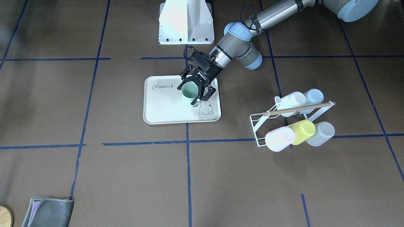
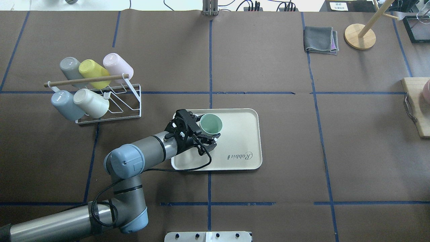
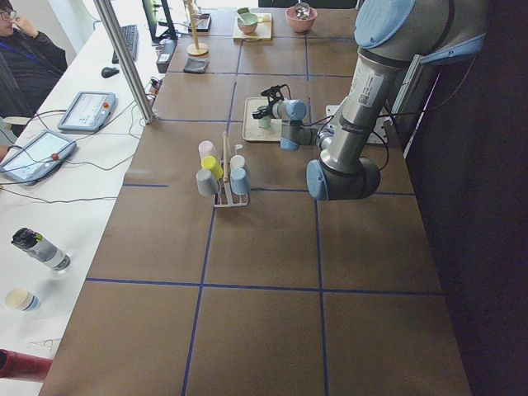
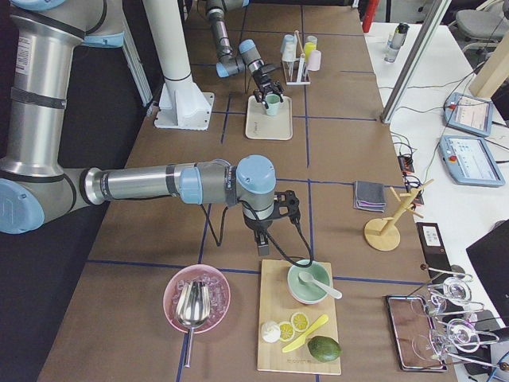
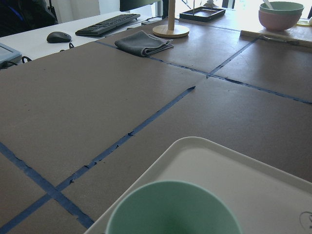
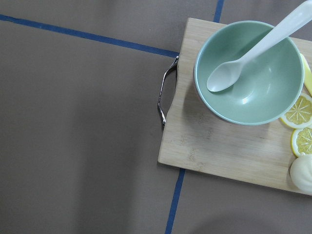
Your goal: Pick up and place green cup on tray
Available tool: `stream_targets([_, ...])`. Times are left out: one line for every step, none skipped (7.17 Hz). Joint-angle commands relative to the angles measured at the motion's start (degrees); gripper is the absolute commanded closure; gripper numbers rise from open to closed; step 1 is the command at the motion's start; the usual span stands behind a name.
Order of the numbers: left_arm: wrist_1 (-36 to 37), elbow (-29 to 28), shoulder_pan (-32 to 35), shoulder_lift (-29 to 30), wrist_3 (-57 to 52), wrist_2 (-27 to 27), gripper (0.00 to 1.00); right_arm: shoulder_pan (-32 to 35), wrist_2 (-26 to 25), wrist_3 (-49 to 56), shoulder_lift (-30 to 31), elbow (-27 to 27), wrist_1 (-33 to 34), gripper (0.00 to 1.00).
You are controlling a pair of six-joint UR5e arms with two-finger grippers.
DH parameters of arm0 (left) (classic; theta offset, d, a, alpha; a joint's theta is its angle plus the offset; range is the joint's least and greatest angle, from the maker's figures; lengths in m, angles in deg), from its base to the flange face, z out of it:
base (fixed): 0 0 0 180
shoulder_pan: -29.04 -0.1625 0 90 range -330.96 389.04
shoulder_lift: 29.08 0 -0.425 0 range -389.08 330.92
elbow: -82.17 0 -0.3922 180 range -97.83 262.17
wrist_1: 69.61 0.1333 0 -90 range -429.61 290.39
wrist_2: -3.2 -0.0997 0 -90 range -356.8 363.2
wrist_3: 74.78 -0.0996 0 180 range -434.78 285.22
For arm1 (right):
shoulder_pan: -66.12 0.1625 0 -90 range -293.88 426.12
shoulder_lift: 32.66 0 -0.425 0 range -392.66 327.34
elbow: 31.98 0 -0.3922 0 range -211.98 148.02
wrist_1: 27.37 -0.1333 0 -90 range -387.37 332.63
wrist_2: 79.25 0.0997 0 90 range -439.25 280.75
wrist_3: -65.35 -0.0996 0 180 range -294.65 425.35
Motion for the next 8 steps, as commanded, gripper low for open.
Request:
stream_targets([0.09, 2.48, 0.41, 0.01, -0.38, 0.29, 0.00, 0.00, 0.07, 0.00, 0.02, -0.04, 0.00, 0.00])
stream_targets([0.35, 4.94, 1.02, -0.60, -0.38, 0.81, 0.00, 0.00, 0.07, 0.00, 0.02, -0.12, -0.09, 0.00])
stream_targets([1.83, 7.31, 3.03, -0.96, -0.38, 4.56, 0.00, 0.00, 0.07, 0.00, -0.07, -0.12, -0.09, 0.00])
stream_targets([4.46, 11.51, 5.05, -2.87, -0.38, 7.38, 0.00, 0.00, -0.02, 0.00, -0.16, -0.30, -0.09, 0.00])
stream_targets([11.70, 15.47, 8.38, -3.50, -0.29, 12.11, 0.00, 0.00, -0.20, -0.26, -0.33, -0.12, -0.09, 0.00])
stream_targets([22.22, 19.68, 11.89, -5.60, -0.29, 16.94, 0.00, 0.00, -0.20, -0.26, -0.51, -0.21, -0.09, 0.00])
stream_targets([33.55, 24.95, 16.28, -7.62, -0.29, 23.00, 0.00, 0.00, -0.29, -0.26, -0.51, -0.12, -0.09, 0.00])
stream_targets([48.02, 30.05, 22.58, -7.99, -0.38, 31.67, 0.00, 0.00, -0.37, -0.26, -0.60, -0.12, -0.09, 0.00])
